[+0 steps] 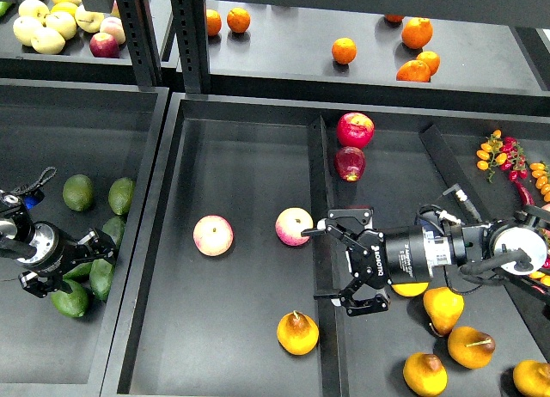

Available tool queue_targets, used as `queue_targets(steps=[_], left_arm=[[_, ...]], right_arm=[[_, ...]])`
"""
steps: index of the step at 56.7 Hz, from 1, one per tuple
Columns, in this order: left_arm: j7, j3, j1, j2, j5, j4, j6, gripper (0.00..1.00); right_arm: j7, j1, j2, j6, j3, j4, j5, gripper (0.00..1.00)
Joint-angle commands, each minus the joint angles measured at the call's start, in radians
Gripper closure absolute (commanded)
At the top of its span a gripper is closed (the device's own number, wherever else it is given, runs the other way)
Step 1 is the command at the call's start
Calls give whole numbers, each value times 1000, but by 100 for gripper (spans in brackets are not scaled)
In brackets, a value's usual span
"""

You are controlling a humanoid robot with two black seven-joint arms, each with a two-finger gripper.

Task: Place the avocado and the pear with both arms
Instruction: 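Move the right gripper over the orange pear in the central bin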

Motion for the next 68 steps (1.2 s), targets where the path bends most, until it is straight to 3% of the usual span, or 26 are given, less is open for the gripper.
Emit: queue_targets(steps=[1, 27, 68], left_arm=[[0, -7, -1, -5, 0, 0, 0, 2], [0, -20, 0, -20, 1, 0, 0, 2], [0, -18, 3, -33, 1, 0, 0, 2]], right_arm=[[0, -2, 38, 0, -72, -111, -85, 0], [0, -22, 302, 0, -83, -395, -178, 0], [0, -98, 432, 0, -71, -529, -172, 0]])
